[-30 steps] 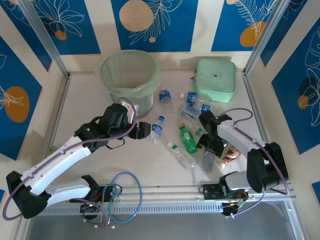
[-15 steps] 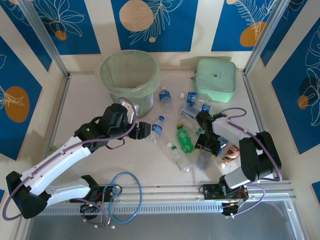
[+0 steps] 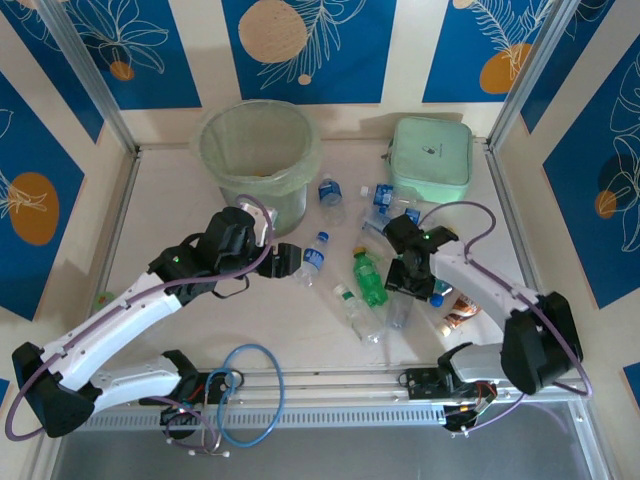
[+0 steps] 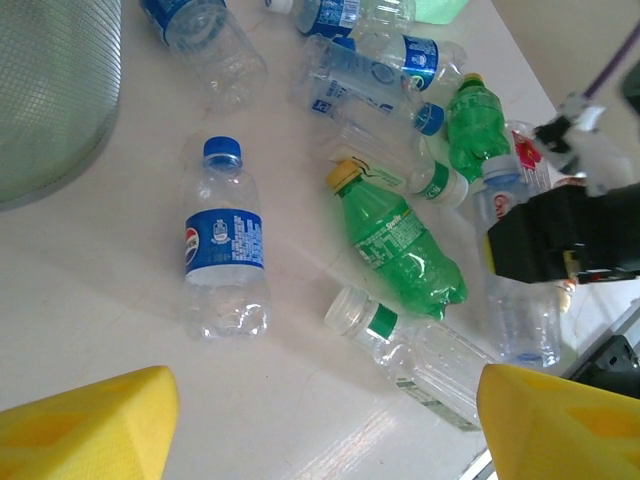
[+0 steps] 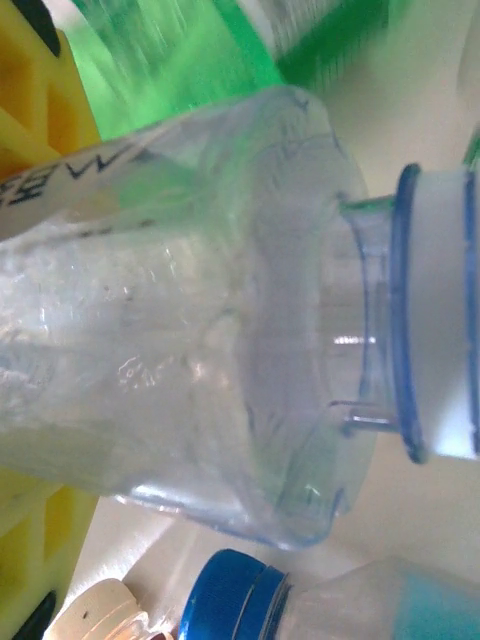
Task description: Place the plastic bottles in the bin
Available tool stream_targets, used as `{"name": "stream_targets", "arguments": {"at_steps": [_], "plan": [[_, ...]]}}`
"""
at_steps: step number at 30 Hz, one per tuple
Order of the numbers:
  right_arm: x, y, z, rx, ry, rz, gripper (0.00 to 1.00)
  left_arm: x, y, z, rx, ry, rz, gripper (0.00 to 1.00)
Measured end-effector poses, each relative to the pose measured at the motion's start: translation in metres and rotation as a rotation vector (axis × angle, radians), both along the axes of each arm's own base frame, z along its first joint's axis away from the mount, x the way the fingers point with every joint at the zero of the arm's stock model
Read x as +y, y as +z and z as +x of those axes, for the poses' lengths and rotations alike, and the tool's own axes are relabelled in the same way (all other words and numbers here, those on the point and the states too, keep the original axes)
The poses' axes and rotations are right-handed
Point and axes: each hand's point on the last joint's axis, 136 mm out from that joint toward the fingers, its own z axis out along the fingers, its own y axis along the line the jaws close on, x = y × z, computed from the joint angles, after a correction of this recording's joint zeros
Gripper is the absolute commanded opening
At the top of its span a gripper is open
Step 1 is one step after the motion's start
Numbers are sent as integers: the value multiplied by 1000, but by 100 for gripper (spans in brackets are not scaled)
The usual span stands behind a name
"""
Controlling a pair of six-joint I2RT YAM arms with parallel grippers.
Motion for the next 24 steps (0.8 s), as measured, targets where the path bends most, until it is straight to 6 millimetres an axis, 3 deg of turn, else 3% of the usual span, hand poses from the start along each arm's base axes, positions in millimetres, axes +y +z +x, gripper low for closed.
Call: {"name": "stream_targets", "arguments": {"at_steps": [4,7,10,16,19,24], "plan": [[27,44,5,-162,104,72,50,0,0,0,-1,1,0,80],[58,81,2,-295,234,157,50,-3,2,-1,4,-9,-15,82],[88,104,-4,-393,367,218,50,-5,8,-1,8,-10,-36,82],[139,109,-20,-454,599,236,50,-15,55,17,-16,6,-161,78],[160,109,-23,-471,672,241,50,-22,76,24,-30,-4,-233,71],[182,123,-22,-535,730,286,50,-34,73,31,27,-7,-290,67]]}}
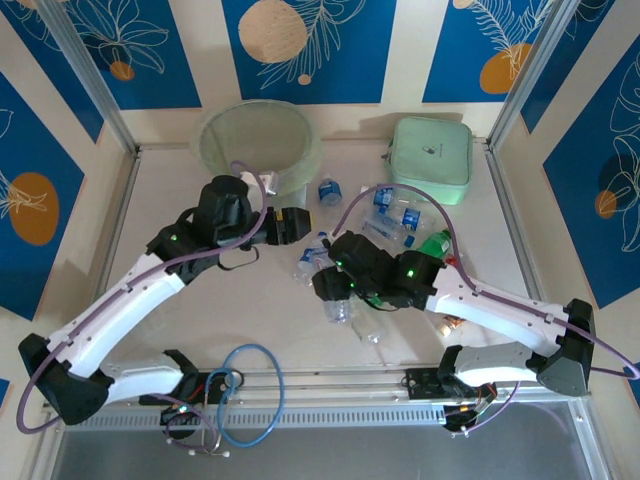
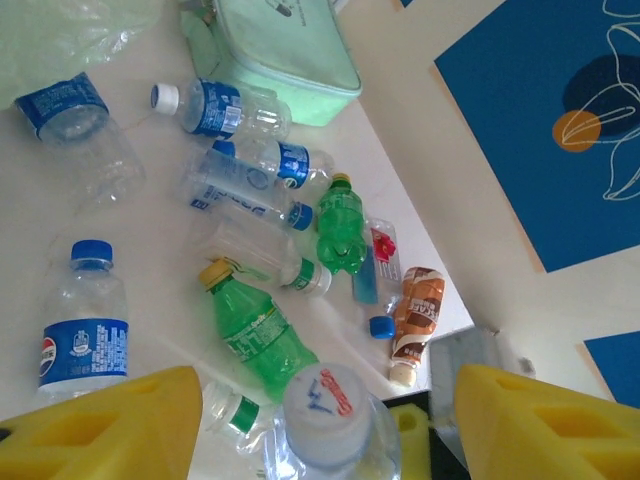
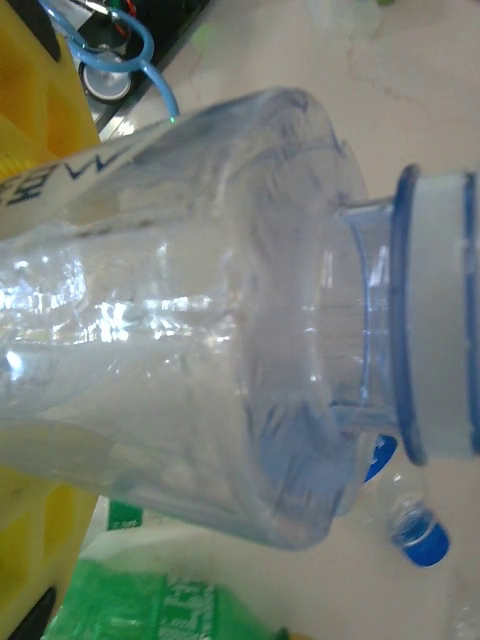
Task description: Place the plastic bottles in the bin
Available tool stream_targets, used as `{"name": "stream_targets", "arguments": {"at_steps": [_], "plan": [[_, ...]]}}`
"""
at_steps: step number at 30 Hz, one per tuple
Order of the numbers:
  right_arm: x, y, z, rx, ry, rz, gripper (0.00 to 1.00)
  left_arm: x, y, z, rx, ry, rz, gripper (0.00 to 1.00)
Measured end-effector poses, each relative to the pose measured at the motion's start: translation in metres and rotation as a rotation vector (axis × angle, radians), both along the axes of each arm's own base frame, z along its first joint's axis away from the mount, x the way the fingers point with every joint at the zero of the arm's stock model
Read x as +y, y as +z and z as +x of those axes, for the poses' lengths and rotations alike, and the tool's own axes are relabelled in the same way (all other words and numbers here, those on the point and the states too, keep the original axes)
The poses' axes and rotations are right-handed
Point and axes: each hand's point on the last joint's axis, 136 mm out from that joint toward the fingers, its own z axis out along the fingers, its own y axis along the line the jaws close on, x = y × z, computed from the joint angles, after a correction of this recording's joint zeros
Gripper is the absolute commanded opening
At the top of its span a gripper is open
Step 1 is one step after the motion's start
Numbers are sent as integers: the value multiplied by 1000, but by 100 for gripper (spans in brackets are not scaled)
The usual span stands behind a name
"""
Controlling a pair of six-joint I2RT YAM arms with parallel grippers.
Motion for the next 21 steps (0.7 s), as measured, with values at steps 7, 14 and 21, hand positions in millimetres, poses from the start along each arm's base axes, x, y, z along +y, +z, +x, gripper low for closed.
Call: {"name": "stream_targets", "arguments": {"at_steps": [7,14,21], "plan": [[15,15,4,-34,29,75,50,8,-25,9,111,45,-45,63],[22,72,23,-110,25,200,51,40,-3,5,38,128,-60,63],[18,195,76,-290,-32,494,51,73,-31,-10,23,215,2,60]]}}
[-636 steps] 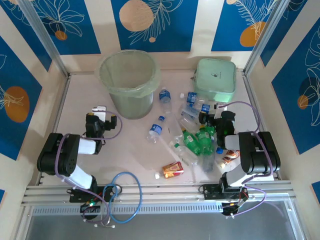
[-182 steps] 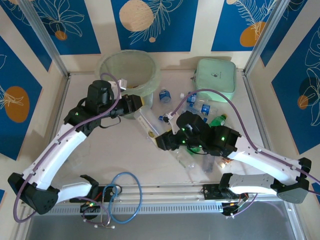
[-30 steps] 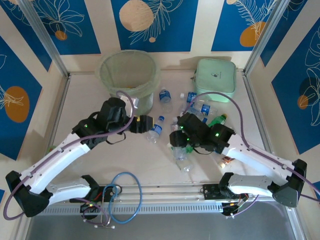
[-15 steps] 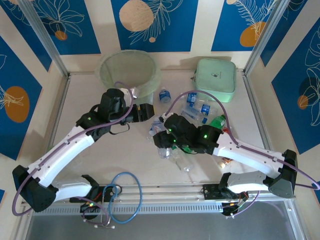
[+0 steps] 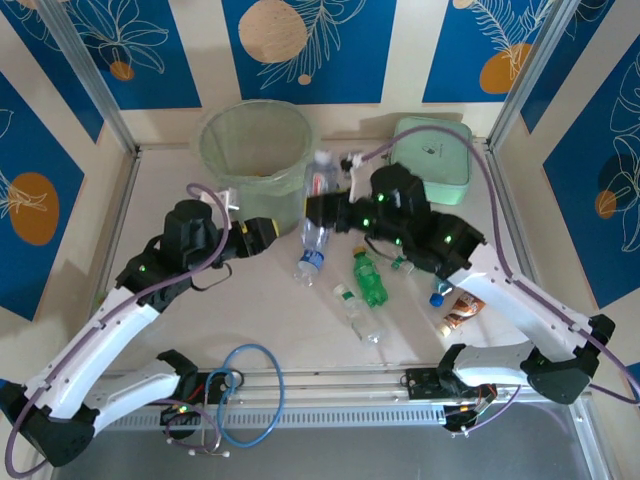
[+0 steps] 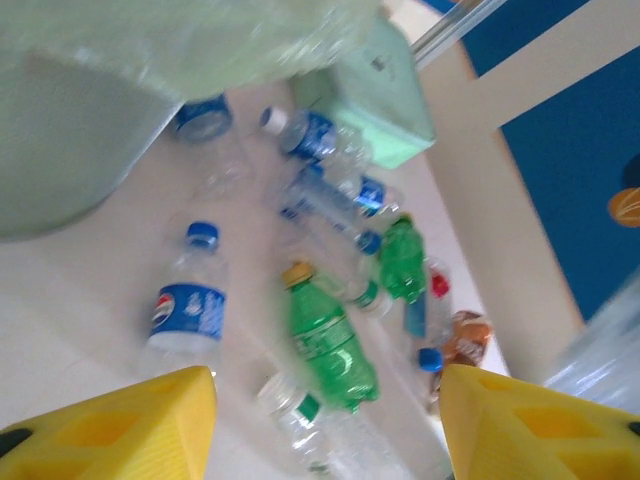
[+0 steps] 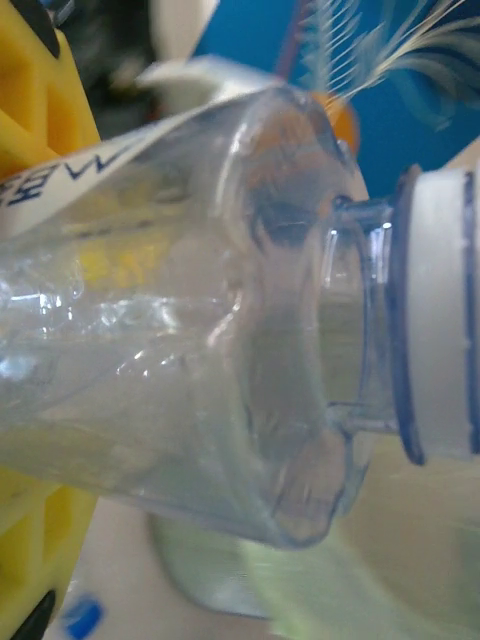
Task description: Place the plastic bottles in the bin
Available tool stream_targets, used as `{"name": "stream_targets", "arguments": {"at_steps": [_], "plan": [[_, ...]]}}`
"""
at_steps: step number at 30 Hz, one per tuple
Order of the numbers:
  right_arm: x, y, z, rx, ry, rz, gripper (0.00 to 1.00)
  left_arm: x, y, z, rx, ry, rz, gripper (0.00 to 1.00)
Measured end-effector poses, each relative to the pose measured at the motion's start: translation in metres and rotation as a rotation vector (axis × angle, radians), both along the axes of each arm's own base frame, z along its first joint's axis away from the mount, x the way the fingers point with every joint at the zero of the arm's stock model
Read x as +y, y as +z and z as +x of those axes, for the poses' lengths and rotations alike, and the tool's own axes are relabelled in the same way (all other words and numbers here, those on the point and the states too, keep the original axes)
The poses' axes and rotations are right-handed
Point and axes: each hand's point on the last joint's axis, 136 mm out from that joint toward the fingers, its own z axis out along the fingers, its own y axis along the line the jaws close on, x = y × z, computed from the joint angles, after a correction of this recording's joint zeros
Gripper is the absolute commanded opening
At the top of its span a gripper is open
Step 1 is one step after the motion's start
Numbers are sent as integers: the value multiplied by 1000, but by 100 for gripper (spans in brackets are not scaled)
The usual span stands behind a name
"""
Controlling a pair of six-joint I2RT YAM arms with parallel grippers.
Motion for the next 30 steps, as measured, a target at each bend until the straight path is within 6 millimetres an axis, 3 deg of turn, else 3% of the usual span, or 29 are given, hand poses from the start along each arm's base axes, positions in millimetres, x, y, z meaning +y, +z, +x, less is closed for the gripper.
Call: {"name": "stream_targets", "arguments": {"at_steps": [3,7,13,19,23,26,30], "plan": [[5,33,23,-52,-13,73,51,4,-33,-3,61,8,45,60],[18,49,56,-73,-17,110,51,11,-58,-7,107,22,97,61],[27,39,110,-33,-41,131,51,14,-59,-10,85,14,112,61],[41,34,150,-6,-35,162,53,17,-75,-13,98,0,149,64],[56,38,171,4,-15,185,70,17,-82,-14,104,-9,168,69],[66,37,181,8,0,188,76,15,-82,-12,94,-18,174,76],[69,26,184,36,5,171,78,14,-80,-11,75,-29,177,77]]}}
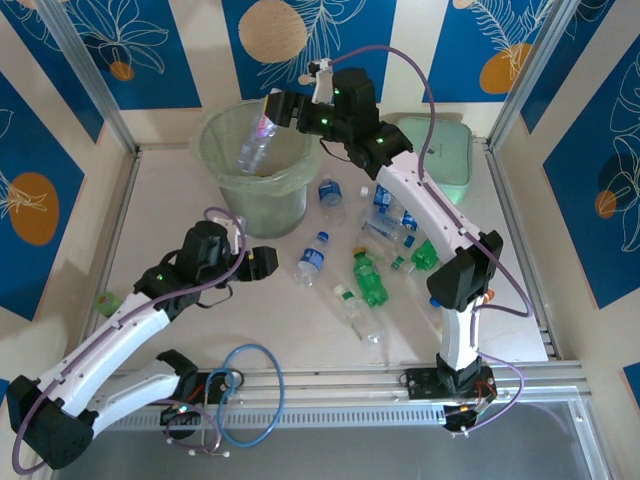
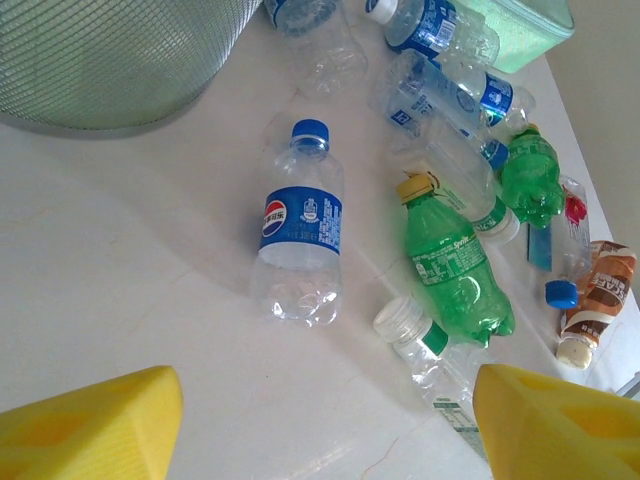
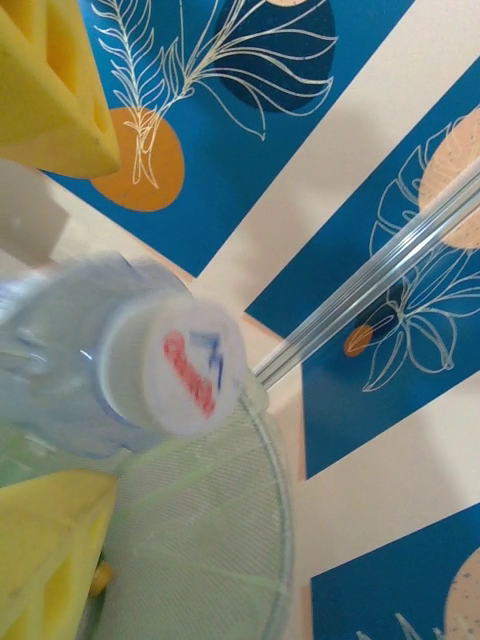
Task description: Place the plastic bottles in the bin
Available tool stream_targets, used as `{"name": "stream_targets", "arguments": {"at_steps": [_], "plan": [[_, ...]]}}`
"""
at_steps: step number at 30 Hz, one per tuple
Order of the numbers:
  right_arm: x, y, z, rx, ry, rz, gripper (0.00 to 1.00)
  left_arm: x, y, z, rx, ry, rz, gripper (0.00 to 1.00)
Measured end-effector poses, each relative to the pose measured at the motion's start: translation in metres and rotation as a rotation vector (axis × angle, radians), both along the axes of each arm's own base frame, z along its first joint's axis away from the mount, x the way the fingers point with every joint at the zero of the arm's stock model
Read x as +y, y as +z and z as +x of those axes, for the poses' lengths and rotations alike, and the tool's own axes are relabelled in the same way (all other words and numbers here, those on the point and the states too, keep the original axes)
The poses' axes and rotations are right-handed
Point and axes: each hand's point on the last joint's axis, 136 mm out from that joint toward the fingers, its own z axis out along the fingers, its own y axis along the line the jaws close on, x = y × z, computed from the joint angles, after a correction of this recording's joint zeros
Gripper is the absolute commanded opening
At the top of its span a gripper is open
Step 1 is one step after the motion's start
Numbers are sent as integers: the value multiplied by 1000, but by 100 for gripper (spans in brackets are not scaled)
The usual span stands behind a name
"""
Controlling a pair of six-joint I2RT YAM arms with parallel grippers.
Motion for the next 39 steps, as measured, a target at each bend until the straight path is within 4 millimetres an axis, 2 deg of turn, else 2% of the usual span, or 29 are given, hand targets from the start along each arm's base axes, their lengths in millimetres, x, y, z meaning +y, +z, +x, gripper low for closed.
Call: {"name": "stream_targets", "arguments": {"at_steps": [5,10,16,19,22,23,26,30,35,39], "plan": [[-4,-2,-6,7,0,-6,79,-1,1,0,-14,-12,6,76],[-29,-14,-24,35,-33,-30,79,-9,-4,-2,-11,-45,24,76],[-83,-31,-67,60,-114,-67,79,-27,-22,-4,-2,-116,91,80],[-111,-38,-93,66,-166,-94,79,-35,-36,-1,10,-142,133,84],[-142,-52,-122,88,-226,-130,79,-50,-48,2,6,-187,180,93],[-153,-60,-132,101,-248,-148,79,-57,-52,3,-2,-215,204,100],[-182,-86,-159,153,-311,-196,79,-76,-63,8,-20,-272,268,99],[-219,-135,-192,265,-400,-269,79,-89,-80,23,-27,-300,351,99],[-252,-185,-225,404,-479,-337,79,-96,-100,38,-17,-321,440,96],[-266,-206,-239,472,-522,-370,79,-98,-115,46,7,-337,513,91]]}}
